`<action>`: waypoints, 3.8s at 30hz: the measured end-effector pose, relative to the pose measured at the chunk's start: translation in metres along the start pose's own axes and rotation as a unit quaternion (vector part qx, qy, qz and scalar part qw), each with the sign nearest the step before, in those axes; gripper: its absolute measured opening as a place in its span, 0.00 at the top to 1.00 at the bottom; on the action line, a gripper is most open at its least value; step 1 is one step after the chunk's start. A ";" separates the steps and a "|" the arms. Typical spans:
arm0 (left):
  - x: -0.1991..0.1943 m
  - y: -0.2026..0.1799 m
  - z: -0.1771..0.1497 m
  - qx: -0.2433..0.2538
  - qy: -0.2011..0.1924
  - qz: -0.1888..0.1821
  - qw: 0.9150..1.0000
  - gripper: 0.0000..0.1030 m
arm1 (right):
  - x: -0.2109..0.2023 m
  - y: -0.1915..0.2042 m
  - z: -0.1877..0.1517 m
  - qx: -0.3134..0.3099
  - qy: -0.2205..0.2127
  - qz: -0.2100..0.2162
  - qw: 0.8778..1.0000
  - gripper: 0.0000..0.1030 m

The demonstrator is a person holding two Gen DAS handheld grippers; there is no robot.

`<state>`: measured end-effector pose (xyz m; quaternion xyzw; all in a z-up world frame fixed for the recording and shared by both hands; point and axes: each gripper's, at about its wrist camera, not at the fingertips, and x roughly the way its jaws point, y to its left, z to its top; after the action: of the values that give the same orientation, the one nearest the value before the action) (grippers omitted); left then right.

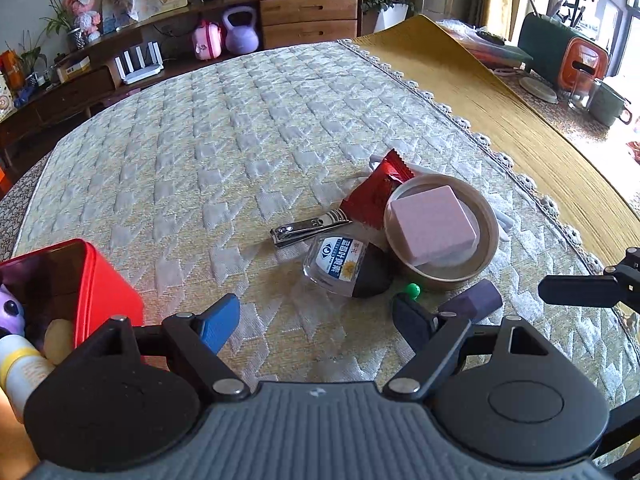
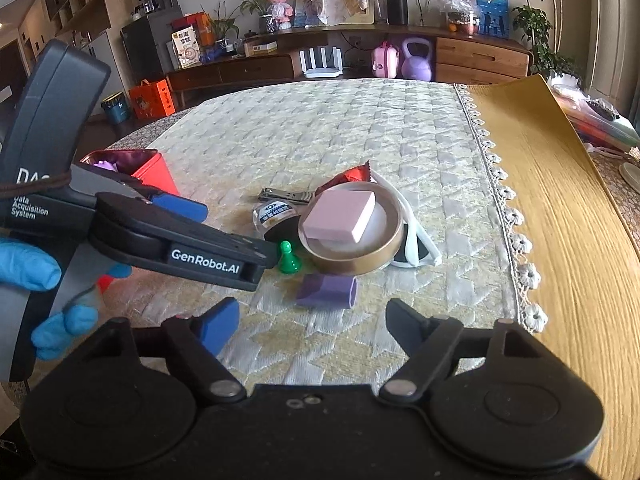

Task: Organize rigid objects
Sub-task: 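Grasp the clear blue-labelled bottle with the left tool while the right tool grasps the purple block, then carry the blue-labelled bottle with the left tool while the right tool carries the purple block into the tin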

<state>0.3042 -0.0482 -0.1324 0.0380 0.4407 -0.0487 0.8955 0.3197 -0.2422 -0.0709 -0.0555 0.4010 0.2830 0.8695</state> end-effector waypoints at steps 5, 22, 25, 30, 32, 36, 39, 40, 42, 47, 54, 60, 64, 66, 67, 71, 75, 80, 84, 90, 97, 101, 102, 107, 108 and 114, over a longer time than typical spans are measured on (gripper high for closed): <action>0.009 -0.001 0.003 0.003 -0.001 0.000 1.000 0.19 | 0.008 0.000 0.003 -0.009 0.001 -0.005 1.000 0.32; 0.020 0.000 0.007 0.000 -0.025 -0.018 1.000 0.23 | 0.025 0.004 0.005 -0.020 -0.002 -0.026 0.999 0.58; 0.018 -0.001 0.007 0.005 -0.032 -0.022 0.999 0.38 | 0.025 0.004 0.005 -0.023 -0.003 -0.031 0.999 0.65; 0.016 -0.001 0.007 0.004 -0.035 -0.022 0.999 0.47 | 0.023 0.004 0.004 -0.021 -0.003 -0.033 0.999 0.65; 0.014 0.000 0.006 0.000 -0.034 -0.022 0.999 0.47 | 0.022 0.004 0.003 -0.019 -0.002 -0.032 0.999 0.65; 0.011 0.004 0.003 -0.013 -0.029 -0.020 0.999 0.47 | 0.016 0.005 -0.001 -0.014 -0.001 -0.031 0.999 0.65; 0.006 0.009 0.000 -0.027 -0.025 -0.021 0.999 0.47 | 0.009 0.005 -0.004 -0.010 -0.001 -0.031 0.999 0.65; 0.003 0.010 -0.002 -0.031 -0.024 -0.022 0.999 0.47 | 0.007 0.005 -0.005 -0.009 -0.001 -0.031 0.999 0.65; -0.003 0.012 -0.005 -0.034 -0.023 -0.021 0.999 0.47 | 0.001 0.006 -0.006 -0.004 -0.003 -0.030 1.000 0.65; -0.025 0.014 -0.012 -0.037 -0.030 -0.030 0.998 0.47 | -0.015 0.012 -0.007 -0.001 -0.008 -0.025 1.000 0.65; -0.062 0.018 -0.023 -0.048 -0.035 -0.035 0.998 0.47 | -0.040 0.027 -0.002 -0.002 -0.020 -0.018 1.000 0.65; -0.092 0.030 -0.036 -0.059 -0.037 -0.031 0.997 0.47 | -0.058 0.047 0.002 -0.008 -0.032 -0.005 0.999 0.65; -0.110 0.043 -0.043 -0.065 -0.042 -0.022 0.997 0.47 | -0.066 0.064 0.008 -0.022 -0.041 0.004 0.999 0.65; -0.118 0.050 -0.047 -0.070 -0.043 -0.015 0.997 0.47 | -0.068 0.074 0.010 -0.029 -0.043 0.009 0.999 0.65; -0.122 0.053 -0.048 -0.073 -0.043 -0.012 0.996 0.47 | -0.069 0.078 0.012 -0.033 -0.044 0.011 0.998 0.65; -0.134 0.070 -0.057 -0.083 -0.045 -0.002 0.996 0.47 | -0.070 0.095 0.016 -0.046 -0.046 0.022 0.998 0.65; -0.145 0.088 -0.066 -0.090 -0.048 0.013 0.995 0.47 | -0.066 0.115 0.021 -0.058 -0.042 0.035 0.997 0.65; -0.153 0.114 -0.074 -0.102 -0.048 0.029 0.993 0.47 | -0.057 0.141 0.027 -0.081 -0.034 0.046 0.995 0.65; -0.154 0.135 -0.080 -0.107 -0.043 0.044 0.992 0.47 | -0.047 0.163 0.033 -0.100 -0.028 0.058 0.993 0.65; -0.146 0.163 -0.085 -0.113 -0.025 0.064 0.991 0.47 | -0.025 0.191 0.042 -0.120 -0.012 0.076 0.990 0.65; -0.126 0.189 -0.085 -0.120 0.005 0.075 0.990 0.47 | 0.007 0.220 0.052 -0.158 0.014 0.082 0.984 0.65; -0.117 0.198 -0.081 -0.116 0.015 0.081 0.990 0.47 | 0.023 0.231 0.056 -0.164 0.037 0.089 0.982 0.65; -0.115 0.199 -0.080 -0.114 0.016 0.081 0.990 0.47 | 0.026 0.233 0.056 -0.166 0.044 0.090 0.981 0.65; -0.106 0.200 -0.077 -0.105 0.027 0.081 0.991 0.47 | 0.039 0.240 0.058 -0.156 0.071 0.095 0.981 0.65; -0.104 0.201 -0.077 -0.105 0.029 0.082 0.991 0.47 | 0.040 0.240 0.058 -0.154 0.075 0.095 0.981 0.65; -0.095 0.201 -0.075 -0.103 0.039 0.082 0.990 0.47 | 0.051 0.239 0.060 -0.124 0.098 0.098 0.983 0.65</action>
<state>0.2118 0.1650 -0.0978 -0.0168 0.4738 0.0721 0.8775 0.2579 -0.0008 -0.0365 -0.1510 0.4498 0.4073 0.7804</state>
